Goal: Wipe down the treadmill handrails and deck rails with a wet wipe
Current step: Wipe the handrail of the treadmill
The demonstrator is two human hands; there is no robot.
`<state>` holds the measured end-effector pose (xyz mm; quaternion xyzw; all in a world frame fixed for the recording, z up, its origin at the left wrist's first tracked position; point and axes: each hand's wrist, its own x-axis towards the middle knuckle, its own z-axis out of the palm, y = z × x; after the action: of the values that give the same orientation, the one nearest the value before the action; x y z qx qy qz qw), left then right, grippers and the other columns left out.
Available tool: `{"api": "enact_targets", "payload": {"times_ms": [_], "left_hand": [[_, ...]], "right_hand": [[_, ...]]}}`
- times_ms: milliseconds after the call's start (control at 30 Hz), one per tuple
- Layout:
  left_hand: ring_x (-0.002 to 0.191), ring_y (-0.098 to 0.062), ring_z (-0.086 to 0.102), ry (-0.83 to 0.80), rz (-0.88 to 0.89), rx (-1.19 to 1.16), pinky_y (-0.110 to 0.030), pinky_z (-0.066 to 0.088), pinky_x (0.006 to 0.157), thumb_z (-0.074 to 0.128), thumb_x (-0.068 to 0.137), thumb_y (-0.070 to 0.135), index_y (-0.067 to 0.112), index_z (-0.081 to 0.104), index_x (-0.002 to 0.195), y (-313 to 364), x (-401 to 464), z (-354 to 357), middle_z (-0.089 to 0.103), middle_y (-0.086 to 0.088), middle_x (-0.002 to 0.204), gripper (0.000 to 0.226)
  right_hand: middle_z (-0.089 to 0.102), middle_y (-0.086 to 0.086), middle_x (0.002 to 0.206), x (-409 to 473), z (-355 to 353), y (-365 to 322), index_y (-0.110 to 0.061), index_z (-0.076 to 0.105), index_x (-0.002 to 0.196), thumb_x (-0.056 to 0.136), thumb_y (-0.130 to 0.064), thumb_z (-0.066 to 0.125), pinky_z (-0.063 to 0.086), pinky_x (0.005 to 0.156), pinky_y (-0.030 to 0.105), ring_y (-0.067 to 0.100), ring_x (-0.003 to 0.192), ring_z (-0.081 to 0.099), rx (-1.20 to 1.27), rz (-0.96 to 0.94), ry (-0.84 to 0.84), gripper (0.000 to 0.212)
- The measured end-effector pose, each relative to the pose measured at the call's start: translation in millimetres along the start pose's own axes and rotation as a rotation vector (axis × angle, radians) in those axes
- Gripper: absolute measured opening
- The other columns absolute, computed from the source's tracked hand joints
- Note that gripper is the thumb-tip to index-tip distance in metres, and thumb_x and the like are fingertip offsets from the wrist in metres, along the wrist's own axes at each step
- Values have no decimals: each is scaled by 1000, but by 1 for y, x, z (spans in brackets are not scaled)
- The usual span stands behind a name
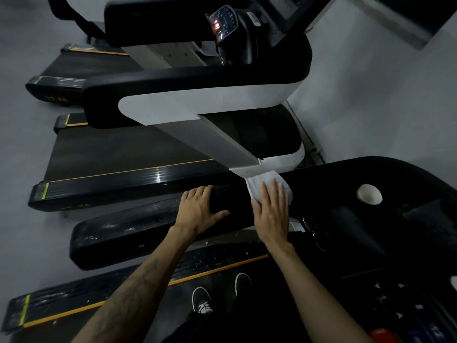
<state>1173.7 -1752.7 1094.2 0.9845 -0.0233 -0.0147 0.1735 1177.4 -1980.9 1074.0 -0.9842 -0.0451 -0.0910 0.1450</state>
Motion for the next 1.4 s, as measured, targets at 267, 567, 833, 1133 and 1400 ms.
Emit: {"api": "enact_targets", "payload": {"times_ms": [267, 567, 833, 1133, 1400], "left_hand": [[136, -25, 50, 7, -11, -3, -41, 33, 117, 65, 82, 74, 13, 42, 151, 0, -1, 0, 55, -7, 146, 95], [136, -23, 50, 5, -32, -37, -40, 33, 117, 68, 80, 75, 15, 46, 147, 2, 1, -1, 56, -5, 146, 93], [135, -22, 51, -35, -74, -89, -39, 30, 119, 74, 78, 68, 19, 47, 143, 7, 2, -10, 57, -4, 143, 86], [139, -22, 47, -54, -81, -109, -39, 27, 121, 74, 79, 68, 19, 44, 148, 7, 1, -14, 54, -4, 148, 90], [136, -19, 49, -31, -92, -101, -38, 31, 120, 72, 77, 74, 19, 46, 146, 5, 1, -9, 56, -1, 146, 92]], "right_hand": [[17, 6, 170, -6, -3, -10, -23, 31, 160, 107, -45, 31, 12, 126, 54, 25, 159, 9, -16, -156, -90, 58], [24, 9, 168, -1, 1, -23, -18, 38, 158, 107, -39, 44, 16, 127, 53, 30, 157, 16, 28, -374, -134, 56], [29, 15, 166, -5, 2, -21, -13, 42, 156, 105, -44, 37, 20, 126, 55, 34, 156, 22, 36, -256, -87, 60], [34, 10, 164, 34, -8, -6, -18, 41, 157, 108, -44, 31, 17, 127, 48, 29, 154, 26, -94, -238, -171, 56], [38, 2, 162, 50, -8, -22, -27, 37, 158, 110, -41, 32, 12, 127, 48, 25, 154, 24, -45, -406, -330, 51]]}}
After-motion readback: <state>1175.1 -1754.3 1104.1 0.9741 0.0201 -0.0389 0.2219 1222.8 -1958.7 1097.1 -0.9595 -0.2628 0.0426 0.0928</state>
